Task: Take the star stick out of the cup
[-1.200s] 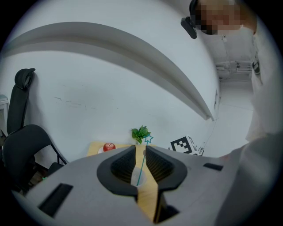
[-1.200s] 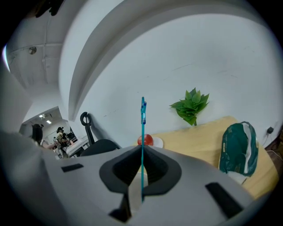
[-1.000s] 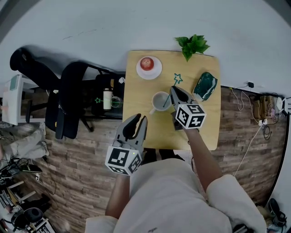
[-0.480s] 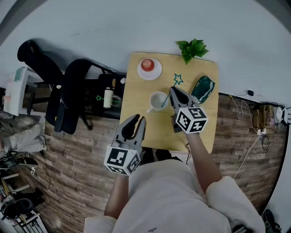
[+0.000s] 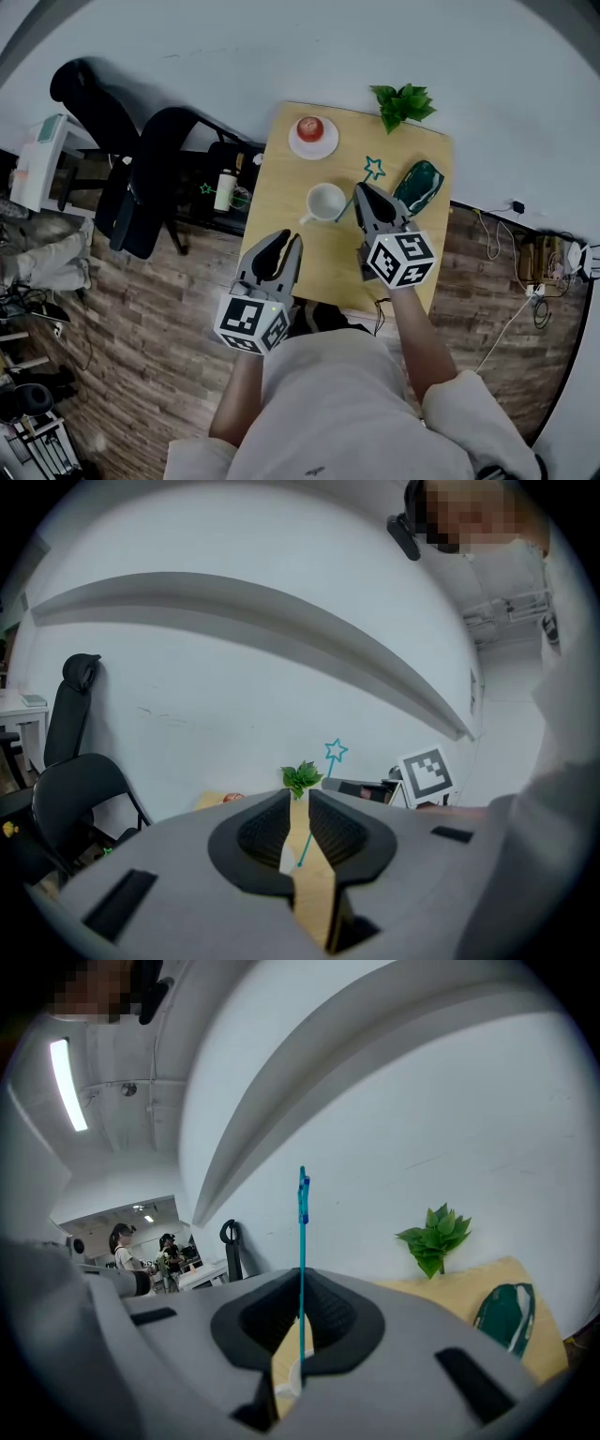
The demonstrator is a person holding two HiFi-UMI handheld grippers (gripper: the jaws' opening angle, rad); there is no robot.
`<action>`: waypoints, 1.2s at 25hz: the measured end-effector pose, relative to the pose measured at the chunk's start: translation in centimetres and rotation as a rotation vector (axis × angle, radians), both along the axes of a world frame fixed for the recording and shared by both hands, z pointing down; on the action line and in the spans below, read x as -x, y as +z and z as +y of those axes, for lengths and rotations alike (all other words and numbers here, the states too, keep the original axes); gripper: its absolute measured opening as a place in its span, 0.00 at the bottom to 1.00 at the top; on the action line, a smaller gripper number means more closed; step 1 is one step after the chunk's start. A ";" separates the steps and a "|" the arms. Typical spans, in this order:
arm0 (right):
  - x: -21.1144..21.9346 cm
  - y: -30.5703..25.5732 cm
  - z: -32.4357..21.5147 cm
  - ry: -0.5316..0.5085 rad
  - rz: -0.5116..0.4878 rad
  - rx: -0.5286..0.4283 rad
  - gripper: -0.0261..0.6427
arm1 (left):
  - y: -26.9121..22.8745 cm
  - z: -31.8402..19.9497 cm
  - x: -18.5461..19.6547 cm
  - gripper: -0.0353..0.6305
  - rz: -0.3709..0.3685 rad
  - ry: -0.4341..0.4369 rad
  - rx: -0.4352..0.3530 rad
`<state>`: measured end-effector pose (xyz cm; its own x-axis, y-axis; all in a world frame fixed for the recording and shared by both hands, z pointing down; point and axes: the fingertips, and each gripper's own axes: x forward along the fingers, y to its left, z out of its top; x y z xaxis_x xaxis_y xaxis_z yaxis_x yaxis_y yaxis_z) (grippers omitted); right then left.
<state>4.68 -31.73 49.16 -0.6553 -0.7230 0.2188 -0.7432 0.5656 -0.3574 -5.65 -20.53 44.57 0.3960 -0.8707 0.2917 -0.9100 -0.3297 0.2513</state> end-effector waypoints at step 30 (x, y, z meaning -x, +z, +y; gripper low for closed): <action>4.1 -7.1 13.5 -0.031 0.081 -0.134 0.05 | -1.8 6.0 3.1 0.12 -0.005 0.139 -0.050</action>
